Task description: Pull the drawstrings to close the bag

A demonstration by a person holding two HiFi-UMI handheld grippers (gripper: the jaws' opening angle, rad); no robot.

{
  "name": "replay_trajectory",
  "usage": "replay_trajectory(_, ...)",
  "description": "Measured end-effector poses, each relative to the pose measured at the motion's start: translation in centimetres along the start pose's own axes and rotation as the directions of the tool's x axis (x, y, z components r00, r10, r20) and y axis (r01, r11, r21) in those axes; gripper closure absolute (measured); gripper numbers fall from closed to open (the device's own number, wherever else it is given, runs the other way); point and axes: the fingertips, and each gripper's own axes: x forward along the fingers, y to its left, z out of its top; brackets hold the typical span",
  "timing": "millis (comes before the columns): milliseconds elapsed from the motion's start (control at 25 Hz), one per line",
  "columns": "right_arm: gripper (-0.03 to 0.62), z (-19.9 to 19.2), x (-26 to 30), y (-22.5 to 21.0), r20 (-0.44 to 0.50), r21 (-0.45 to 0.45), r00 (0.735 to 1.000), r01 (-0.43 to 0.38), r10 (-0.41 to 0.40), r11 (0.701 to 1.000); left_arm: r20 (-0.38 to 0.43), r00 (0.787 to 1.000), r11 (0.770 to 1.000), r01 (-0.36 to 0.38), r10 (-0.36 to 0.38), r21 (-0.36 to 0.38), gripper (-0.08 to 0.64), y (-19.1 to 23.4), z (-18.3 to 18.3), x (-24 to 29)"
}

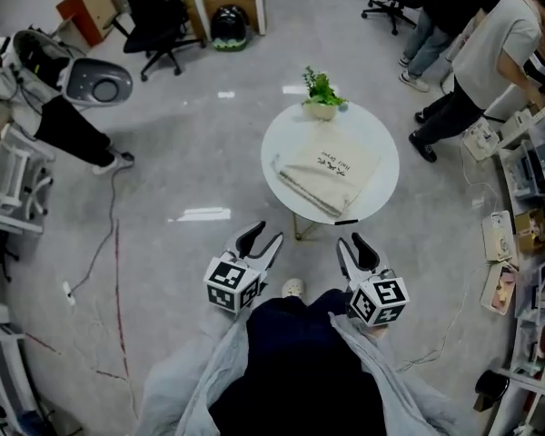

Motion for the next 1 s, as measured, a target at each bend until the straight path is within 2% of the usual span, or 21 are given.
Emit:
replay_trajectory(280,0.449,-1.1,-1.5,-3.6,-0.036,0.035,0.993,0.118,-0.116,0.992,-0.069,0.997,0.999,0.036,-0.036,0.004,0.376,1.0,-1.0,2.3)
replay_trajectory(640,0.449,-2.3,1.4,-5.8,-0.073,0.053,0.988,0.141,-0.137,0.989,-0.123,0.992,0.999,0.020,-0.024,-0.031,0.371,3.9,-2.5,4.5)
replay_trajectory(840,0.449,-3.1,4.7,-7.3,-0.108,0.099,0.980,0.175,-0.164,0.980,-0.159,0.987,0.996,0.004,-0.017,-0.084,0.368,7.5,-1.9,6.7)
replay_trajectory(1000,0.437,-3.8,7.2,-9.0,-0.136,0.169,0.965,0.247,-0.226,0.954,-0.195,0.981,0.983,-0.022,-0.014,-0.180,0.343,11.5,-1.4,9.8)
